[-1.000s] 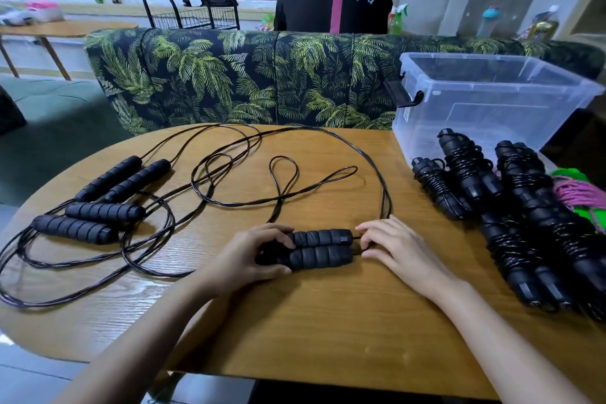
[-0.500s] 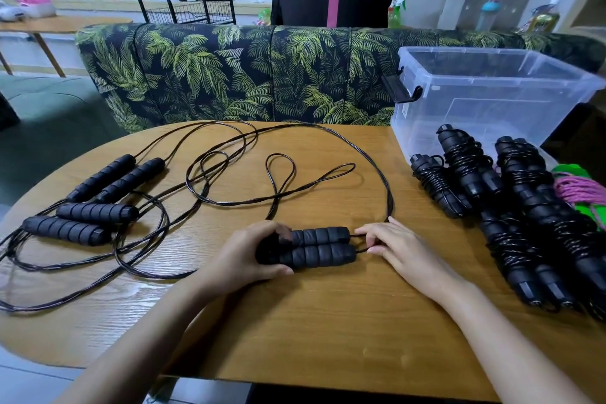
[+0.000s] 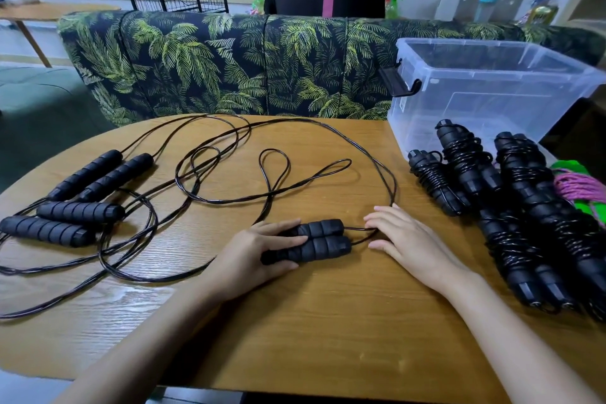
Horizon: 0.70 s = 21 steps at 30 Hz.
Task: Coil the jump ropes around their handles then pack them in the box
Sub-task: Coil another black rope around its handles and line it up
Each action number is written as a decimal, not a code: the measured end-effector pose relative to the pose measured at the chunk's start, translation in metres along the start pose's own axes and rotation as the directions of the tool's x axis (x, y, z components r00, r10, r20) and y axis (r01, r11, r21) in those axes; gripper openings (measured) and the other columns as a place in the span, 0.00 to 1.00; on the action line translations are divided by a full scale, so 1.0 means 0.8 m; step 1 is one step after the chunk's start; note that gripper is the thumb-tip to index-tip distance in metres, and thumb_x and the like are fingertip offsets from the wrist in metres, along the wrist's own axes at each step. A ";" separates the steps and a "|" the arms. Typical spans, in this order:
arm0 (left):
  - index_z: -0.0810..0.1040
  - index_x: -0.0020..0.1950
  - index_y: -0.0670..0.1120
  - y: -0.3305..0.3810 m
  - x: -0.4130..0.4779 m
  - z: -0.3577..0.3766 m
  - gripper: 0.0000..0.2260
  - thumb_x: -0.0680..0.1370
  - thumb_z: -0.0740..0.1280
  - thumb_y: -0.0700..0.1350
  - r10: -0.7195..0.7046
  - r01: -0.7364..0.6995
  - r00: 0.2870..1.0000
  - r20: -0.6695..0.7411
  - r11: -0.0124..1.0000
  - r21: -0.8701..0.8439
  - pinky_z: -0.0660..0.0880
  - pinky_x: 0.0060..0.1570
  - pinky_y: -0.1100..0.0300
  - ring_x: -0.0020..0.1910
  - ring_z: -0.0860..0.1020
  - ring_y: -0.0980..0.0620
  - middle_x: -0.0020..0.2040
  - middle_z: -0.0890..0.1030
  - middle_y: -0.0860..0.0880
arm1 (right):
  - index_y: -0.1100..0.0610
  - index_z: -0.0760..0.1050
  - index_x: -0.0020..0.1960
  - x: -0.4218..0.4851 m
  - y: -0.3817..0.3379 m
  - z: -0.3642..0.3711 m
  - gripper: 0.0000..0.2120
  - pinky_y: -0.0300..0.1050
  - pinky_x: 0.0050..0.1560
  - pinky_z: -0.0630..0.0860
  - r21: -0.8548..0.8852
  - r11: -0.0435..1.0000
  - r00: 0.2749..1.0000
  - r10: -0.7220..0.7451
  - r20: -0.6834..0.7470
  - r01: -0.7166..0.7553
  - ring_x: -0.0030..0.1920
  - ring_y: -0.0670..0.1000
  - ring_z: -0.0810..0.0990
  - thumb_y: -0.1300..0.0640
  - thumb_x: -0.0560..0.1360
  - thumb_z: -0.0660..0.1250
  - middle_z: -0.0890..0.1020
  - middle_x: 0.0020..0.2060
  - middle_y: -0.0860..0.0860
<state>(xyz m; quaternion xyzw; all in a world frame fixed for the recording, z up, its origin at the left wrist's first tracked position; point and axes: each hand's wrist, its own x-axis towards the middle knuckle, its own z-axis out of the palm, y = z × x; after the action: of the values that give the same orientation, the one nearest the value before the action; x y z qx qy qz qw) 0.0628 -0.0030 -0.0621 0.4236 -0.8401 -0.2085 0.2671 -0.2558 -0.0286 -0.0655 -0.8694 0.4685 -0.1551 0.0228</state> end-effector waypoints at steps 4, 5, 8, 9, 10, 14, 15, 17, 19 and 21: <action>0.78 0.66 0.57 0.001 0.014 0.007 0.21 0.74 0.75 0.49 -0.095 0.096 0.993 -0.065 0.995 0.007 0.71 0.68 0.52 0.69 0.72 0.56 0.72 0.71 0.58 | 0.59 0.80 0.50 -0.003 0.008 0.006 0.13 0.44 0.73 0.57 -0.102 0.995 0.988 -0.029 -0.150 0.014 0.51 0.52 0.82 0.51 0.72 0.70 0.82 0.47 0.51; 0.78 0.66 0.56 0.001 0.018 0.008 0.21 0.74 0.75 0.49 -0.117 0.119 0.989 -0.088 0.993 0.018 0.71 0.68 0.51 0.69 0.73 0.55 0.72 0.72 0.57 | 0.59 0.80 0.47 -0.006 0.010 0.005 0.12 0.47 0.72 0.59 -0.123 0.992 0.981 -0.035 -0.189 0.012 0.48 0.51 0.82 0.50 0.73 0.67 0.82 0.44 0.50; 0.78 0.66 0.57 -0.001 0.032 0.014 0.22 0.73 0.76 0.48 -0.191 0.197 0.965 -0.178 0.980 0.016 0.71 0.67 0.48 0.69 0.73 0.52 0.71 0.73 0.54 | 0.57 0.78 0.42 -0.021 0.008 0.003 0.09 0.51 0.71 0.63 -0.224 0.974 0.955 -0.037 -0.295 -0.031 0.41 0.50 0.79 0.52 0.75 0.69 0.79 0.36 0.47; 0.79 0.65 0.57 0.000 0.036 0.016 0.22 0.72 0.76 0.47 -0.214 0.213 0.955 -0.205 0.977 -0.027 0.71 0.67 0.48 0.68 0.74 0.52 0.70 0.74 0.53 | 0.57 0.77 0.42 -0.026 0.004 0.003 0.10 0.52 0.70 0.65 -0.258 0.964 0.946 -0.031 -0.323 -0.057 0.40 0.50 0.77 0.51 0.77 0.68 0.78 0.35 0.47; 0.79 0.64 0.58 0.001 0.041 0.017 0.23 0.71 0.77 0.45 -0.236 0.223 0.945 -0.227 0.971 -0.083 0.72 0.67 0.47 0.68 0.74 0.53 0.69 0.75 0.53 | 0.57 0.77 0.41 -0.030 -0.003 0.003 0.12 0.52 0.67 0.67 -0.278 0.957 0.938 -0.019 -0.345 -0.083 0.39 0.51 0.76 0.51 0.78 0.65 0.78 0.33 0.47; 0.83 0.58 0.57 0.007 0.051 0.022 0.19 0.70 0.79 0.44 -0.272 0.256 0.924 -0.268 0.962 -0.096 0.73 0.66 0.48 0.65 0.77 0.53 0.67 0.77 0.52 | 0.55 0.79 0.41 -0.028 -0.054 0.002 0.16 0.45 0.38 0.75 -0.255 0.959 0.915 0.009 -0.403 -0.121 0.35 0.51 0.77 0.51 0.80 0.57 0.79 0.34 0.47; 0.83 0.58 0.56 0.009 0.051 0.022 0.18 0.70 0.79 0.44 -0.268 0.261 0.924 -0.271 0.963 -0.063 0.74 0.65 0.48 0.64 0.77 0.52 0.67 0.77 0.52 | 0.55 0.79 0.42 -0.025 -0.070 0.003 0.16 0.43 0.32 0.73 -0.243 0.963 0.916 0.013 -0.401 -0.120 0.35 0.50 0.78 0.51 0.80 0.57 0.80 0.34 0.46; 0.83 0.58 0.56 0.011 0.050 0.023 0.17 0.70 0.78 0.45 -0.255 0.264 0.928 -0.271 0.965 -0.005 0.74 0.64 0.48 0.64 0.77 0.50 0.68 0.77 0.53 | 0.55 0.79 0.42 -0.016 -0.100 0.009 0.15 0.42 0.27 0.72 -0.211 0.970 0.918 0.026 -0.396 -0.119 0.34 0.49 0.78 0.53 0.80 0.56 0.80 0.34 0.47; 0.83 0.58 0.56 0.011 0.050 0.023 0.17 0.70 0.78 0.46 -0.241 0.263 0.933 -0.267 0.964 0.048 0.75 0.64 0.48 0.64 0.77 0.50 0.68 0.76 0.53 | 0.54 0.78 0.41 -0.003 -0.130 0.016 0.15 0.43 0.25 0.73 -0.165 0.977 0.914 0.056 -0.401 -0.133 0.33 0.48 0.79 0.53 0.81 0.56 0.80 0.33 0.47; 0.83 0.59 0.57 0.011 0.051 0.022 0.18 0.71 0.78 0.47 -0.230 0.262 0.938 -0.259 0.960 0.096 0.76 0.62 0.50 0.64 0.78 0.50 0.68 0.76 0.54 | 0.53 0.77 0.40 0.009 -0.156 0.025 0.15 0.42 0.25 0.72 -0.142 0.978 0.908 0.081 -0.410 -0.151 0.32 0.48 0.78 0.53 0.80 0.56 0.79 0.32 0.47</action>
<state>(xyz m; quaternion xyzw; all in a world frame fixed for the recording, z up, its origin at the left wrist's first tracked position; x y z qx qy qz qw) 0.0262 -0.0293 -0.0598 0.5642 -0.7526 -0.1318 0.3129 -0.1451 0.0331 -0.0593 -0.7881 0.5258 -0.2881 -0.1394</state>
